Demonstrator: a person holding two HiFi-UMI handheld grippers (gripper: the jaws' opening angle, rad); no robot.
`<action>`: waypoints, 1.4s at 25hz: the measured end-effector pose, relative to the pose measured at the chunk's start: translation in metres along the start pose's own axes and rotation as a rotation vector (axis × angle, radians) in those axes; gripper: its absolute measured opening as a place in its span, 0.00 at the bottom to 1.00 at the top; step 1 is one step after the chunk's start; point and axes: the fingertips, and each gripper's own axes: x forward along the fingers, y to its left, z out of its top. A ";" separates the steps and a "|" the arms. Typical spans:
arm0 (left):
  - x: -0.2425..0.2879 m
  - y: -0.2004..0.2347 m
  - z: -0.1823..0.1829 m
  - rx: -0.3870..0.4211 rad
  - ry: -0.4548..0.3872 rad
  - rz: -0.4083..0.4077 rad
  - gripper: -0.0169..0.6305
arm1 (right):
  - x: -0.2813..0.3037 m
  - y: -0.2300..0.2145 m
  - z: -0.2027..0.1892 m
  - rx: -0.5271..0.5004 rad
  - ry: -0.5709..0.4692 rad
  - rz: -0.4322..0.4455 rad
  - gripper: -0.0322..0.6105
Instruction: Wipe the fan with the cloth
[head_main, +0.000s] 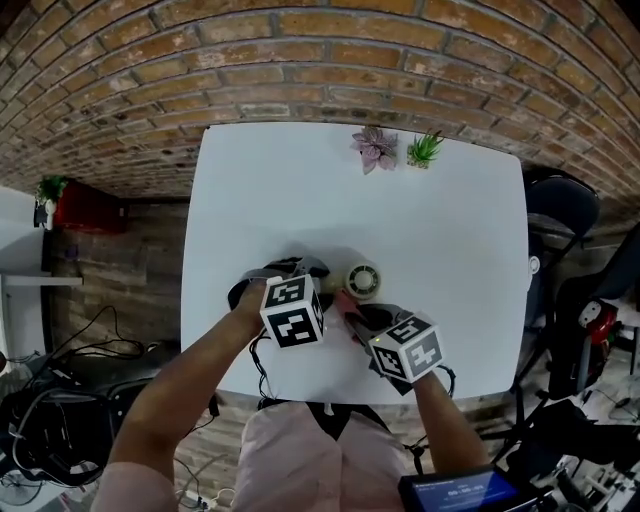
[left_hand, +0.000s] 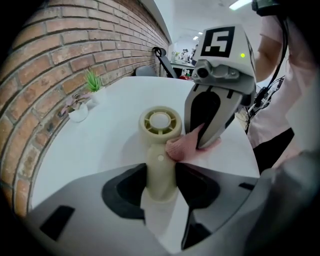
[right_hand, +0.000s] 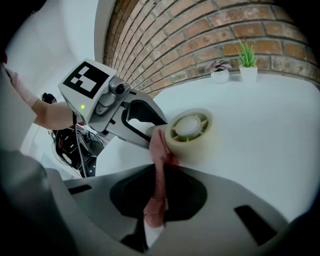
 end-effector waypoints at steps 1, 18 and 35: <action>0.000 0.000 0.000 0.005 0.001 -0.003 0.33 | 0.001 -0.002 0.002 0.012 -0.006 -0.009 0.11; 0.004 -0.004 -0.001 0.089 0.052 -0.026 0.33 | -0.008 -0.020 0.001 0.193 -0.037 -0.071 0.10; 0.005 -0.006 -0.001 0.166 0.081 -0.042 0.33 | -0.025 -0.032 -0.012 0.254 -0.044 -0.095 0.10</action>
